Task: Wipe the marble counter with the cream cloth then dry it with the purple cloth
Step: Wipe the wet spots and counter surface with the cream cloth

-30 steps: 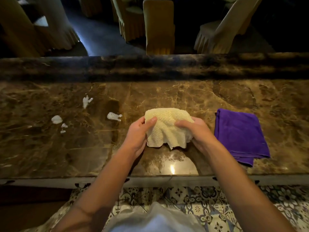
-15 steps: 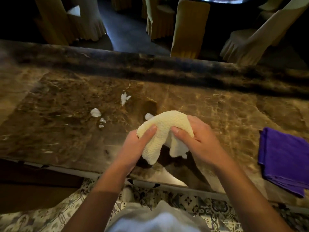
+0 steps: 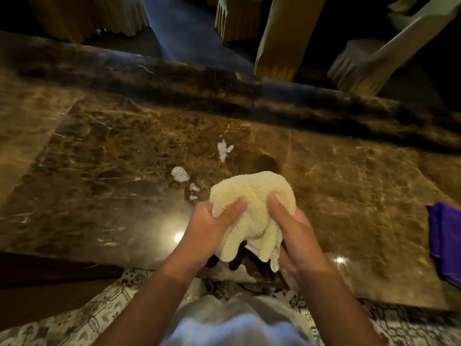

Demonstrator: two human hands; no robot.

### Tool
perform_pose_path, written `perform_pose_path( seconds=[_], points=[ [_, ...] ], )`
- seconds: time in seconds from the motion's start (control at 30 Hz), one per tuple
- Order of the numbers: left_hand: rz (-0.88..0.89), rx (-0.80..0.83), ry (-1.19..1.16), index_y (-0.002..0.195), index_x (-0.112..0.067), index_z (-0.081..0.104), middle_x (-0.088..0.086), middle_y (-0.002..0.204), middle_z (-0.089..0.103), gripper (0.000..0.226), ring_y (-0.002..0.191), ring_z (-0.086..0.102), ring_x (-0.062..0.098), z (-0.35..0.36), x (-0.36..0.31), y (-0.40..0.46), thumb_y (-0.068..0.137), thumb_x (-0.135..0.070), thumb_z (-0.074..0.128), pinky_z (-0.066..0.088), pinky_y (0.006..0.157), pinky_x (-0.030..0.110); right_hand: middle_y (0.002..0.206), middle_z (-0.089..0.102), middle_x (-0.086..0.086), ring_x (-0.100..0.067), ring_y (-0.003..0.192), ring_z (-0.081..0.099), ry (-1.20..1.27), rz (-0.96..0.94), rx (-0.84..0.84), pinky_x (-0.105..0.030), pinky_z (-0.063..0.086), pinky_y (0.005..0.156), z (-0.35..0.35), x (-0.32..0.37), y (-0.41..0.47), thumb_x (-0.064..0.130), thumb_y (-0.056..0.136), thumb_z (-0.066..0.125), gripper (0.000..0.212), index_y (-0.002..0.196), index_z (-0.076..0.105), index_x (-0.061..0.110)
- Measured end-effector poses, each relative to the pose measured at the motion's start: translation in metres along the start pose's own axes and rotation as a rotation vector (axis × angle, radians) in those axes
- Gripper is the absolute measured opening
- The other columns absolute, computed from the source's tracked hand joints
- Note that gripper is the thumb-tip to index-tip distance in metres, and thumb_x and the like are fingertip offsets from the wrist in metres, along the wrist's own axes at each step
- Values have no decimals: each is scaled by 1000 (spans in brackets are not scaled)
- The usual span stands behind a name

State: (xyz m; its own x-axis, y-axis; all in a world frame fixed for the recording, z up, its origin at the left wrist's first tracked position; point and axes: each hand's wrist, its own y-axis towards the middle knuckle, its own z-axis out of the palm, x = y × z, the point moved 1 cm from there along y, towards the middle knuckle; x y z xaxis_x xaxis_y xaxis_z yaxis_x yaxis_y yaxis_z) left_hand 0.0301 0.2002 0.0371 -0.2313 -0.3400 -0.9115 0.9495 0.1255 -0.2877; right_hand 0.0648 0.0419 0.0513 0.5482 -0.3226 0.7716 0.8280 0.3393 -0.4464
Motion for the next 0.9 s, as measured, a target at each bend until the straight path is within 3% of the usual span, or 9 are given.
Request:
perform_pose_path(
  seconds=[0.07, 0.17, 0.27, 0.43, 0.57, 0.7, 0.8, 0.9],
  points=[
    [-31, -11, -2, 95, -18, 78, 3, 94, 82, 28, 87, 78, 16, -9, -6, 3, 79, -37, 66, 60, 70, 26, 111, 79, -16, -32, 104, 76, -127, -23, -106, -52, 58, 95, 4, 3, 1, 42, 81, 72, 40, 107, 77, 13],
    [-57, -100, -9, 93, -13, 77, 3, 87, 82, 37, 80, 78, 14, -18, -10, 10, 79, -44, 63, 58, 65, 26, 99, 82, -8, -24, 93, 79, -275, -55, -159, -42, 59, 83, 9, 10, 4, 48, 81, 65, 37, 97, 79, 17],
    [-67, -159, -8, 95, -12, 79, 10, 97, 81, 42, 90, 78, 22, -21, -10, 19, 79, -49, 66, 60, 76, 37, 102, 81, -10, -25, 97, 78, -296, -48, -129, -45, 58, 88, 12, 13, 11, 49, 80, 65, 35, 92, 83, 21],
    [-70, -72, -5, 96, -17, 82, 11, 104, 80, 31, 98, 77, 26, -13, -18, 32, 88, -43, 67, 60, 86, 42, 107, 80, -11, -28, 101, 77, -260, -58, -89, -43, 61, 83, 5, 36, 19, 38, 86, 64, 33, 107, 76, 16],
    [67, -11, 353, 110, -18, 76, -1, 110, 77, 28, 103, 72, 12, -12, -26, 49, 98, -37, 60, 58, 87, 29, 101, 81, 2, -16, 92, 78, -291, -198, -177, -33, 63, 70, -10, 70, 25, 35, 95, 62, 17, 106, 72, 26],
    [257, -221, 645, 117, -28, 72, -17, 117, 68, 22, 109, 64, 3, -50, -28, 74, 100, -26, 60, 56, 95, 35, 97, 73, 19, 1, 93, 69, -629, -407, -348, -32, 56, 78, -34, 96, 39, 38, 97, 58, 10, 102, 64, 45],
    [351, -325, 1004, 123, -25, 70, -5, 132, 62, 28, 127, 55, 13, -99, -36, 97, 98, -28, 59, 43, 109, 39, 114, 69, 25, 4, 102, 65, -957, -450, -279, -30, 52, 87, -58, 83, 56, 44, 97, 58, 17, 112, 63, 48],
    [311, -393, 1293, 133, -16, 64, 8, 147, 54, 39, 141, 44, 27, -145, -43, 126, 98, -30, 60, 34, 117, 45, 141, 62, -3, -22, 135, 51, -1429, -380, -185, -41, 34, 114, -88, 41, 71, 70, 95, 39, 71, 139, 60, 18]
  ],
)
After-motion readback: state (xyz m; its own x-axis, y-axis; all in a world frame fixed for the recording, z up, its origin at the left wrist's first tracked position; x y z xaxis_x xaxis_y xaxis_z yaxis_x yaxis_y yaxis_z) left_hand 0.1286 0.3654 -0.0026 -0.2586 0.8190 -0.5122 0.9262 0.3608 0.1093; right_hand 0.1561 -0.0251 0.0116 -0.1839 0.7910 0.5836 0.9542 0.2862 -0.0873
